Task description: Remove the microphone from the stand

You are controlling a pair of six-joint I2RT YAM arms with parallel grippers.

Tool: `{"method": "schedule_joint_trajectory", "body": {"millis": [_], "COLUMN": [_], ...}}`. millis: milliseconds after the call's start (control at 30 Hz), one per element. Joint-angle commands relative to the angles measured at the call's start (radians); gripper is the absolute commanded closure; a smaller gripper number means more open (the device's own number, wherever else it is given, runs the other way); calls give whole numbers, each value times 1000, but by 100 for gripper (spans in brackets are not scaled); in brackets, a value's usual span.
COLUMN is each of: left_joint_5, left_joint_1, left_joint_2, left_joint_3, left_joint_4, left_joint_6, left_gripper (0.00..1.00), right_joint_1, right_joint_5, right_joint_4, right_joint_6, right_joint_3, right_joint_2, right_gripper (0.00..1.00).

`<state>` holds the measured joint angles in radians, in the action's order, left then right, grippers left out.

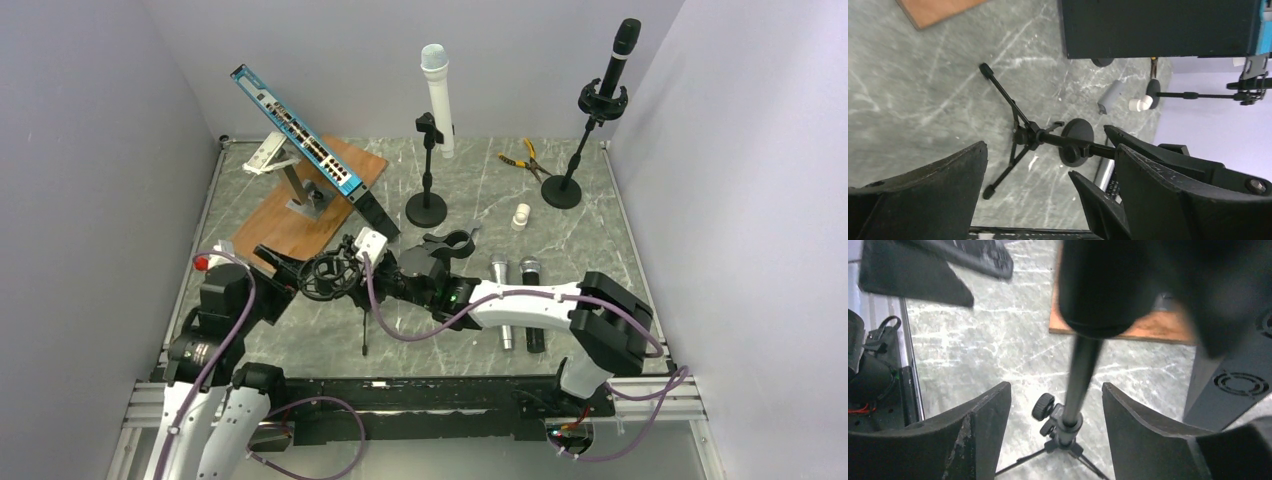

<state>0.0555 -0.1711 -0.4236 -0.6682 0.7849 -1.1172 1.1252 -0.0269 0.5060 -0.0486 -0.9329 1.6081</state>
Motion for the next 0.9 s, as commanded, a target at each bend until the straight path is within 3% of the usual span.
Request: {"method": "schedule_joint_trajectory", "body": {"millis": [0,233,533,767,867], "left_joint_5": [-129,-67,21,248,370], "left_joint_1": [1,1,1,1,1], "left_joint_2": [-12,71,42,20,-18], "left_joint_3": [-108,-156,-243,-259,-269], "left_joint_4": [137,27,14,-96,-165], "left_joint_6": [189,367,502,624,636], "left_gripper": [1,1,2,1,1], "right_joint_1": [29,80,82,79,77], "right_joint_5": [104,187,225,417,521], "right_joint_4": [-124,-264,-523,-624,-642], "right_joint_6": [23,70,72,105,115], "right_joint_3": [-19,40,8,6,-33], "right_joint_2": [-89,-256,-419,-615,-666], "right_gripper": [29,18,15,12,2]}}
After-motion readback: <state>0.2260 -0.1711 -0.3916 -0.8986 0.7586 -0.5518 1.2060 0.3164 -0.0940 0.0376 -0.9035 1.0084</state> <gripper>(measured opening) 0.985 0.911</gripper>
